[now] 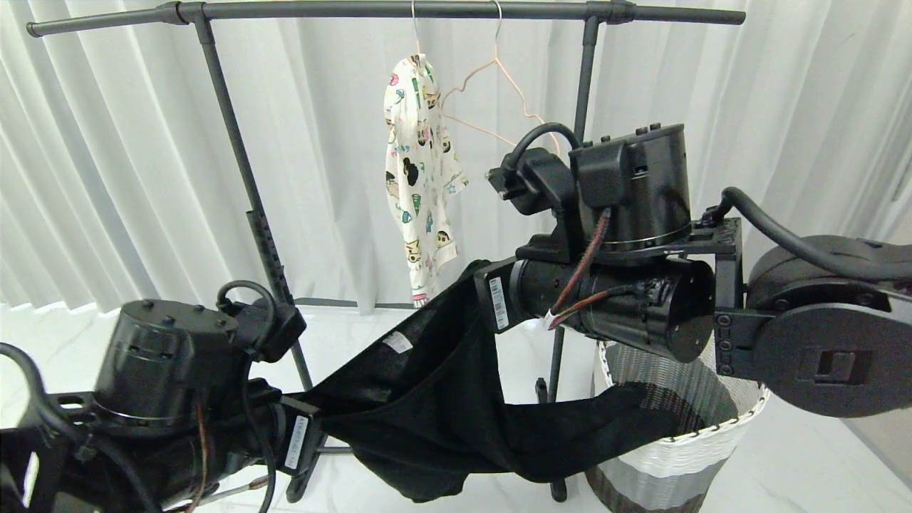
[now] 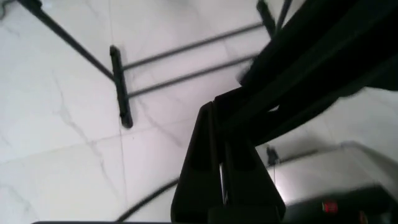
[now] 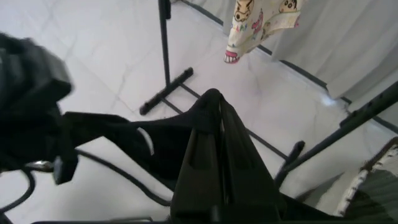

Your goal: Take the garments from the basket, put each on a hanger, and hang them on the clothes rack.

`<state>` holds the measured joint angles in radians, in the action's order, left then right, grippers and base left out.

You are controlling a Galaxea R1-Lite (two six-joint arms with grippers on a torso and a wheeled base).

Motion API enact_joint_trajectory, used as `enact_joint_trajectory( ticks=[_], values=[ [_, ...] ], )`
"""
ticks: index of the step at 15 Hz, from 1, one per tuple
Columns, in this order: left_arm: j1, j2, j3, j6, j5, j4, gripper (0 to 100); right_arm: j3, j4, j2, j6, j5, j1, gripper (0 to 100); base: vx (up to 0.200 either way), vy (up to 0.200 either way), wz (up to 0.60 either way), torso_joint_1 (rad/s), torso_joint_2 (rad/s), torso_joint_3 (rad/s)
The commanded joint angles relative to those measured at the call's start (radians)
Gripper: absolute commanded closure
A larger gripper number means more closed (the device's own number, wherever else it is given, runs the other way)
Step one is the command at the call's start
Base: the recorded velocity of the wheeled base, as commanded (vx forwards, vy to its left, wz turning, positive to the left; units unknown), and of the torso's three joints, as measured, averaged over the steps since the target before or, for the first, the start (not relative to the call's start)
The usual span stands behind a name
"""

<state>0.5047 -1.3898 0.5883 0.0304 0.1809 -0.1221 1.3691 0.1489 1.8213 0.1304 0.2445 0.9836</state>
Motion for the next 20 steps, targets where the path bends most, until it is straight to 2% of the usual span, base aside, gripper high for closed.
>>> enact_joint_trajectory(
  ticks=[1,3,5,6,8,10,12,15,18,20],
  values=[
    [0.018,0.143,0.211,-0.007,-0.044,0.205,100,-0.021,0.0,-0.048,-0.002,0.007,-0.028,100,0.0,0.0,0.0,0.0,0.0,0.0],
    [0.069,0.135,0.32,-0.009,-0.044,0.256,100,-0.087,-0.003,-0.134,-0.006,0.015,-0.056,100,0.0,0.0,0.0,0.0,0.0,0.0],
    [0.137,0.135,0.404,-0.012,-0.043,0.397,100,-0.17,-0.011,-0.24,-0.022,0.016,-0.085,100,0.0,0.0,0.0,0.0,0.0,0.0],
    [0.141,0.129,0.439,-0.018,-0.043,0.463,100,-0.197,-0.038,-0.293,-0.045,0.016,-0.097,100,0.0,0.0,0.0,0.0,0.0,0.0],
    [0.158,0.097,0.518,-0.069,-0.043,0.509,100,-0.234,-0.126,-0.39,-0.055,0.013,-0.109,100,0.0,0.0,0.0,0.0,0.0,0.0],
    [0.158,0.066,0.55,-0.135,-0.041,0.515,100,-0.251,-0.146,-0.431,-0.058,0.012,-0.129,100,0.0,0.0,0.0,0.0,0.0,0.0],
    [0.158,0.06,0.558,-0.141,-0.04,0.513,100,-0.251,-0.161,-0.454,-0.063,0.013,-0.132,100,0.0,0.0,0.0,0.0,0.0,0.0],
    [0.156,0.046,0.576,-0.21,-0.046,0.489,100,-0.251,-0.193,-0.482,-0.068,0.013,-0.135,100,0.0,0.0,0.0,0.0,0.0,0.0],
    [0.16,-0.029,0.647,-0.213,-0.078,0.423,100,-0.252,-0.2,-0.505,-0.069,0.016,-0.141,100,0.0,0.0,0.0,0.0,0.0,0.0],
    [0.163,-0.058,0.656,-0.208,-0.083,0.411,100,-0.252,-0.223,-0.525,-0.077,0.016,-0.189,100,0.0,0.0,0.0,0.0,0.0,0.0]
  ],
)
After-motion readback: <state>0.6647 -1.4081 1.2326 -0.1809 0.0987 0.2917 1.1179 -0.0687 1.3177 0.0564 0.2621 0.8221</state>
